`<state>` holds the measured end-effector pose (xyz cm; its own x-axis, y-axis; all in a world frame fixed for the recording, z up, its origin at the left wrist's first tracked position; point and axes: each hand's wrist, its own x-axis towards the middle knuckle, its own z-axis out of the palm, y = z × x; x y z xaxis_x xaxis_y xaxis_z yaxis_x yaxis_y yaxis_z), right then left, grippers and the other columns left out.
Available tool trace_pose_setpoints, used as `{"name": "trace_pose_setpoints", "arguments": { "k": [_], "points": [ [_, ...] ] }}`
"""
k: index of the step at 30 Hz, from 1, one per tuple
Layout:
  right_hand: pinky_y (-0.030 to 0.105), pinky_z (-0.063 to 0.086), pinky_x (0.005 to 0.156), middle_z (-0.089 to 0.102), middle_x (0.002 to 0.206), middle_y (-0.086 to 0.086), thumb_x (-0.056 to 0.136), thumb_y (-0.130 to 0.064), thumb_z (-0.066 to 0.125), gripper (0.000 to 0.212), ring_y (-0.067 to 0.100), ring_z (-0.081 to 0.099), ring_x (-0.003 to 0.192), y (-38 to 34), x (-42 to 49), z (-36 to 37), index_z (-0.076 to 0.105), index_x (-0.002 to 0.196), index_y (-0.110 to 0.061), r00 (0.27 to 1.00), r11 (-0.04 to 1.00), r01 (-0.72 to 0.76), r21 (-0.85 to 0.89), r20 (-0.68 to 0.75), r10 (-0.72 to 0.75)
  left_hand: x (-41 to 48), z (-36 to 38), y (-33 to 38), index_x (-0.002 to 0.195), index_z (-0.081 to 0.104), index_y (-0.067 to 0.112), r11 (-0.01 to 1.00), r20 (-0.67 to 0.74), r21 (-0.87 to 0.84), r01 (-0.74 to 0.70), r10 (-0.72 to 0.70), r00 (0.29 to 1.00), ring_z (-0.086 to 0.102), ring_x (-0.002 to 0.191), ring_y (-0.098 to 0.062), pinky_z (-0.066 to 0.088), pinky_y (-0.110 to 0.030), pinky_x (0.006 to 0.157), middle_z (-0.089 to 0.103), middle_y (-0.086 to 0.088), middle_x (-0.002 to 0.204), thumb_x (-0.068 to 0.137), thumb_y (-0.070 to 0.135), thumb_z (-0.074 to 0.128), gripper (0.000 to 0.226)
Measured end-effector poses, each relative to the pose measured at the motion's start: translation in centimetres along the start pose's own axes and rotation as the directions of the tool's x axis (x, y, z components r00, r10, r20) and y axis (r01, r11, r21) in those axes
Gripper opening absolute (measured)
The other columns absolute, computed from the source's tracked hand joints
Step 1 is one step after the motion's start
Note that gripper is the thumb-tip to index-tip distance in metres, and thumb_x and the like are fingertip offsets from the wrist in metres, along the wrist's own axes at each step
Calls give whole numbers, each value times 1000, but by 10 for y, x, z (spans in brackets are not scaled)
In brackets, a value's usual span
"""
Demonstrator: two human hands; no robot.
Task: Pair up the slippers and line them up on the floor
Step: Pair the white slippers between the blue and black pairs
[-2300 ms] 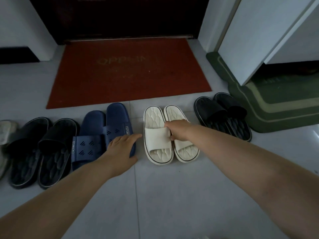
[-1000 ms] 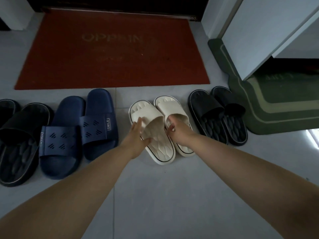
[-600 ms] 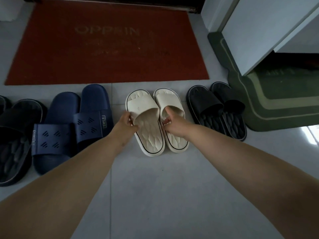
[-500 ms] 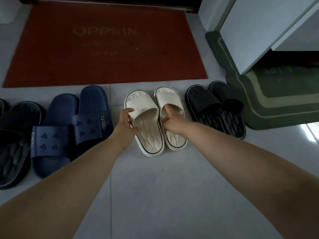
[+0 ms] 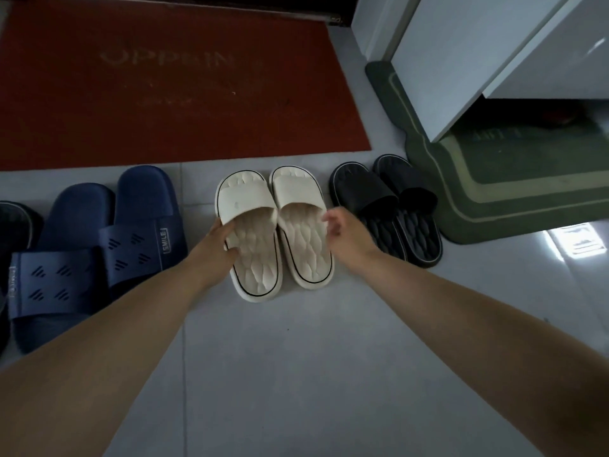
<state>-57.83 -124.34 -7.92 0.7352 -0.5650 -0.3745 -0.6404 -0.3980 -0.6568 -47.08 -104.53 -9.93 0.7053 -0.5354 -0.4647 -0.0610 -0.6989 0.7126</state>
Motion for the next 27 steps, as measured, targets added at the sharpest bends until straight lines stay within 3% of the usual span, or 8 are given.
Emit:
{"name": "trace_pose_setpoints", "arguments": {
  "k": [2,4,9,13,17,19,22,27],
  "points": [
    [21,38,91,44,117,10,85,0,44,29,30,56,99,25,2,-25,66,101,-12,956,993,-92,-69,-287,68,0,0,1,146,27,26,1000,-18,4,-4,4,1000,42,129,-28,32,-27,92,32,-6,149,95,7,44,57],
    [28,33,106,35,134,13,86,-2,44,32,36,47,116,45,5,-51,68,102,-16,925,970,-207,-130,-348,151,-1,1,0,145,30,24,1000,-30,1,-1,1,1000,43,127,-28,32,-27,92,34,-8,147,94,7,44,55],
    [40,27,116,23,154,9,85,-6,45,55,33,31,138,55,24,-68,44,139,-18,965,957,-259,-132,-81,250,-2,8,3,145,29,21,999,-79,0,42,-42,996,40,129,-28,34,-29,93,31,-11,149,92,7,48,59],
    [38,21,117,10,158,6,92,-12,43,65,31,17,144,49,30,-55,14,150,-11,973,954,-232,-192,-45,227,-23,16,16,144,29,24,991,-93,-21,136,-137,986,33,134,-29,32,-36,106,20,-9,151,90,11,53,60],
    [42,29,111,9,157,5,90,-13,45,57,37,23,137,54,38,-63,31,145,-19,973,942,-217,-258,-133,188,-40,14,29,146,23,21,987,-24,40,156,-155,988,25,139,-22,28,-33,109,15,-4,154,92,14,53,62],
    [42,29,110,7,158,4,90,-12,45,54,38,22,138,57,48,-74,36,143,-23,981,951,-192,-242,-86,176,-38,13,41,147,20,19,981,-7,82,174,-174,985,23,141,-22,26,-32,111,15,-4,156,93,13,51,63],
    [44,29,112,11,158,4,90,-12,45,58,39,26,137,62,52,-83,29,145,-20,988,945,-135,-298,28,150,-28,14,58,148,20,25,986,29,88,143,-146,989,24,141,-21,26,-30,108,17,-3,156,92,9,50,65],
    [47,32,110,11,157,5,90,-16,48,62,40,28,136,70,45,-85,23,147,-18,991,889,-114,-443,18,135,-18,10,61,146,23,32,998,54,26,54,-55,997,27,140,-18,27,-25,103,22,0,154,92,9,50,64]
  ]
}}
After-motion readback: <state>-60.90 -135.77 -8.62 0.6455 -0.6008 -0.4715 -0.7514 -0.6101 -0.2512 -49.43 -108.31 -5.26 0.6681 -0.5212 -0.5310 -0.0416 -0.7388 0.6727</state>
